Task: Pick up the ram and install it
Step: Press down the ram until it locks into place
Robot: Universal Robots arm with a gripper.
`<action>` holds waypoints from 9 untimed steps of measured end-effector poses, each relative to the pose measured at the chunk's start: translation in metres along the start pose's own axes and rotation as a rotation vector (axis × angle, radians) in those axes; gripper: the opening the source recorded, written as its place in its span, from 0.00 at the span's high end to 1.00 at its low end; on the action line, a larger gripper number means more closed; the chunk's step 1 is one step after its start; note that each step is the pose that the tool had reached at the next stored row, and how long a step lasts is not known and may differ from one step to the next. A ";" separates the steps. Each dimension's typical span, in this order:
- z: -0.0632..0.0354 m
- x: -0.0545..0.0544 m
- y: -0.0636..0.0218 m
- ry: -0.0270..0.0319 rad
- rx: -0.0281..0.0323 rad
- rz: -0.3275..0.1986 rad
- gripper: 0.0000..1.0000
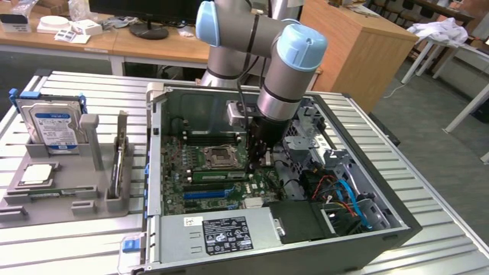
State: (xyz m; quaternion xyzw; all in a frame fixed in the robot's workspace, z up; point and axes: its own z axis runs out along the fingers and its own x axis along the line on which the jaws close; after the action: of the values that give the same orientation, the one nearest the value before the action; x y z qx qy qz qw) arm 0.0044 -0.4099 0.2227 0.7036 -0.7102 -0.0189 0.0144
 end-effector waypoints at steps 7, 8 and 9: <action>0.0009 0.000 -0.0001 -0.0001 0.0000 0.000 0.89; 0.0006 0.000 -0.0001 -0.0003 0.0000 0.000 0.89; -0.0001 0.000 0.0000 -0.0011 0.0002 0.000 0.89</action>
State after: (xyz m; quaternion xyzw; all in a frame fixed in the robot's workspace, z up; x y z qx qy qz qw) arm 0.0045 -0.4097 0.2228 0.7036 -0.7102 -0.0192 0.0139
